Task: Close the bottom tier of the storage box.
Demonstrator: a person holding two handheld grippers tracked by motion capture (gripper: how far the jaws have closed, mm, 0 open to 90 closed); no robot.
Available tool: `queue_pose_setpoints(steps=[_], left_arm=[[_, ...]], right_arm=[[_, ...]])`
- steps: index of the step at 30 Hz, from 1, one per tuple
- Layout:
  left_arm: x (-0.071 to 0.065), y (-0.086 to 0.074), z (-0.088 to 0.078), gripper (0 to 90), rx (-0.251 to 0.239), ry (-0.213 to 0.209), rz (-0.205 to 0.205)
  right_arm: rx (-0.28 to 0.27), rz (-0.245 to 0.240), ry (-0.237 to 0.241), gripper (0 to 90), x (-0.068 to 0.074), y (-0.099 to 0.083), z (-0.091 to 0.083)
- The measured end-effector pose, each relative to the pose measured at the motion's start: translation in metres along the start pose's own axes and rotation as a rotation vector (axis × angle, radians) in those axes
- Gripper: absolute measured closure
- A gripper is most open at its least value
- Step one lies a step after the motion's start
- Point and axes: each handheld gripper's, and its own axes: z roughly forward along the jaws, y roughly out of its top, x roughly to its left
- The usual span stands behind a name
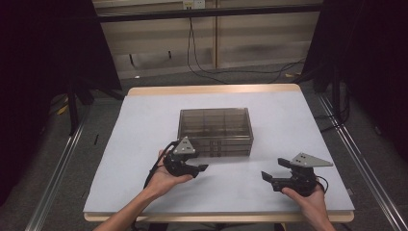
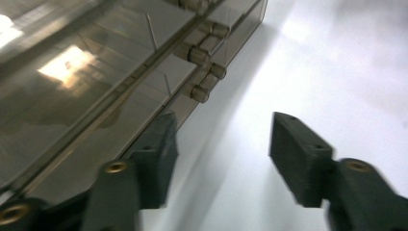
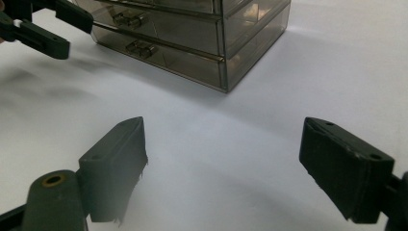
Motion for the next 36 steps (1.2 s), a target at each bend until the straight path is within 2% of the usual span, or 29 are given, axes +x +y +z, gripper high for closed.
queue_pose_setpoints(steps=[2, 3, 5, 6, 8, 9, 12, 15, 17, 20, 23, 26, 27, 31, 34, 36], left_arm=[[-0.001, 0.0, -0.005, 29.1, -0.008, 0.006, -0.017], [-0.002, -0.001, -0.006, 25.7, -0.017, -0.004, -0.017], [-0.003, -0.001, -0.008, 23.0, -0.011, -0.004, -0.008], [-0.005, -0.004, -0.011, 17.6, -0.015, -0.01, -0.007], [-0.006, -0.005, -0.013, 13.3, -0.009, -0.007, -0.008], [-0.006, -0.007, -0.015, 13.3, -0.018, -0.007, -0.013], [-0.007, -0.015, -0.024, 7.3, -0.02, 0.009, -0.017], [-0.008, -0.019, -0.031, 7.1, -0.014, 0.022, -0.014], [-0.008, -0.028, -0.041, 5.1, -0.035, 0.018, -0.024], [-0.007, -0.034, -0.046, 5.0, -0.034, 0.028, -0.025], [-0.005, -0.044, -0.057, 5.0, -0.045, 0.059, -0.067], [-0.003, -0.051, -0.064, 4.7, -0.053, 0.078, -0.078], [-0.003, -0.058, -0.068, 4.7, -0.053, 0.097, -0.086], [-0.003, -0.069, -0.073, 4.7, -0.047, 0.113, -0.097], [-0.001, -0.081, -0.074, 4.6, -0.071, 0.126, -0.115], [0.002, -0.083, -0.074, 4.5, -0.076, 0.116, -0.114]], right_arm=[[-0.001, -0.001, 0.0, 16.5, 0.0, 0.0, 0.0], [-0.002, -0.001, 0.003, 16.3, 0.001, 0.0, 0.0], [-0.005, 0.002, 0.008, 15.8, 0.001, 0.0, 0.0], [-0.014, 0.003, 0.01, 14.7, 0.001, 0.001, -0.001], [-0.019, 0.001, 0.008, 14.3, 0.0, 0.001, -0.002], [-0.019, 0.001, 0.008, 14.3, 0.0, 0.001, -0.002], [-0.021, 0.004, 0.0, 13.0, 0.0, 0.001, -0.003], [-0.022, 0.003, -0.003, 12.1, 0.0, 0.0, -0.003], [-0.024, 0.005, -0.003, 11.2, 0.0, 0.0, -0.003], [-0.022, 0.004, -0.005, 11.0, -0.001, 0.0, -0.003], [-0.024, 0.009, -0.01, 10.8, -0.001, 0.0, -0.003], [-0.023, 0.01, -0.016, 10.5, -0.001, 0.0, -0.004], [-0.023, 0.011, -0.016, 10.5, -0.002, 0.0, -0.004], [-0.013, 0.021, -0.035, 10.4, -0.004, -0.001, -0.004], [-0.01, 0.028, -0.049, 10.1, -0.006, -0.001, -0.004], [0.007, 0.018, -0.068, 9.3, -0.008, -0.001, -0.003]])
